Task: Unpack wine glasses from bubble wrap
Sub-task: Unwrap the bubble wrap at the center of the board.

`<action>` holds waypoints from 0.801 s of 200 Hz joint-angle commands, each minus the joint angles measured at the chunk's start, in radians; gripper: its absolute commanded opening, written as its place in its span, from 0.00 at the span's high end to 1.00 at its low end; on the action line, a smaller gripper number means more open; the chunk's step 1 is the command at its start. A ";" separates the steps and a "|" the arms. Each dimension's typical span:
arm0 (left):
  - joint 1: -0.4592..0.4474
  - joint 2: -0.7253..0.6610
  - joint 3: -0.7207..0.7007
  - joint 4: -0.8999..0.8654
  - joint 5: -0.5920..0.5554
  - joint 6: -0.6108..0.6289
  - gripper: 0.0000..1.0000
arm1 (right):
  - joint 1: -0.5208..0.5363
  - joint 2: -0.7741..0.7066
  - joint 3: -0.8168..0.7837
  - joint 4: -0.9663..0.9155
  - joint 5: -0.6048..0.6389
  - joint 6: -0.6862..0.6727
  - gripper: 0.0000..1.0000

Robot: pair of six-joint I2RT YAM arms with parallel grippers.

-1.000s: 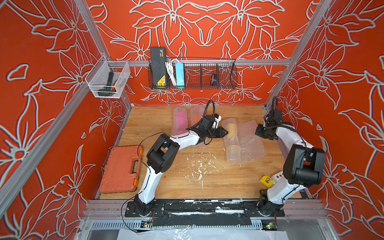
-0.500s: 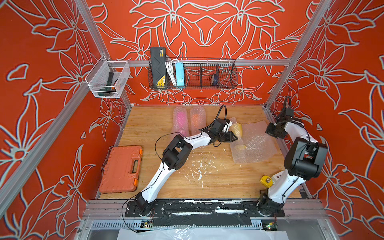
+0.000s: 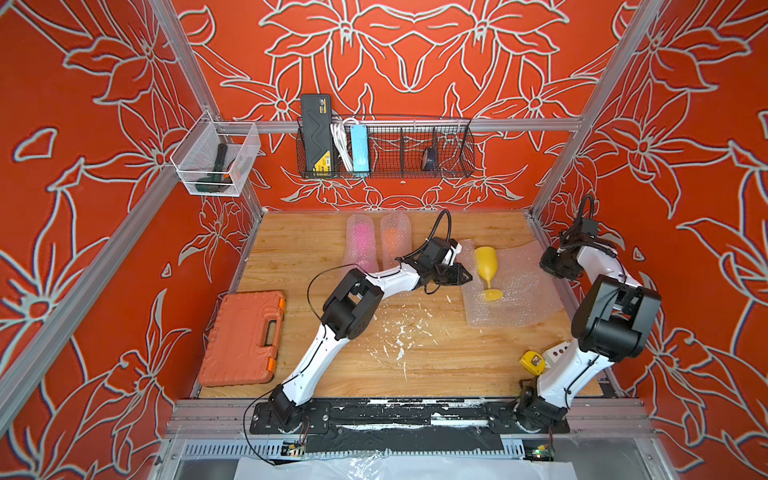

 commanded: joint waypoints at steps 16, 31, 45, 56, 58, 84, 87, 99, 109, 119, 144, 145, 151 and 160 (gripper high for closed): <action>0.029 -0.167 -0.082 0.023 0.002 0.036 0.72 | 0.006 -0.042 0.008 -0.005 -0.031 0.013 0.62; 0.035 -0.220 -0.118 0.034 -0.006 0.041 0.71 | 0.024 -0.069 0.013 -0.014 -0.029 0.013 0.54; 0.035 -0.261 -0.143 0.043 -0.013 0.045 0.71 | 0.051 -0.089 0.009 -0.013 -0.044 0.013 0.54; 0.035 -0.287 -0.165 0.055 -0.017 0.041 0.71 | 0.081 -0.101 0.000 -0.014 -0.060 0.012 0.55; 0.035 -0.292 -0.170 0.058 -0.016 0.038 0.71 | 0.088 -0.103 -0.001 -0.013 -0.065 0.013 0.55; 0.031 -0.320 -0.204 0.074 -0.003 0.026 0.71 | 0.176 -0.142 -0.053 0.027 -0.138 0.034 0.56; 0.030 -0.318 -0.205 0.074 -0.001 0.025 0.72 | 0.186 -0.143 -0.055 0.027 -0.135 0.036 0.56; 0.023 -0.310 -0.206 0.071 -0.001 0.025 0.72 | 0.224 -0.153 -0.069 0.024 -0.129 0.038 0.56; 0.017 -0.293 -0.201 0.069 -0.001 0.026 0.72 | 0.245 -0.161 -0.088 0.028 -0.136 0.043 0.57; 0.012 -0.265 -0.189 0.059 0.008 0.026 0.72 | 0.259 -0.174 -0.120 0.046 -0.159 0.051 0.57; 0.009 -0.210 -0.190 0.046 0.005 0.031 0.73 | 0.274 -0.220 -0.211 0.070 -0.143 0.054 0.58; 0.009 -0.210 -0.190 0.046 0.005 0.031 0.73 | 0.274 -0.223 -0.216 0.072 -0.138 0.054 0.58; 0.009 -0.201 -0.198 0.050 0.002 0.031 0.73 | 0.273 -0.236 -0.241 0.084 -0.120 0.055 0.58; 0.009 -0.193 -0.213 0.061 0.001 0.027 0.73 | 0.273 -0.246 -0.267 0.098 -0.102 0.053 0.58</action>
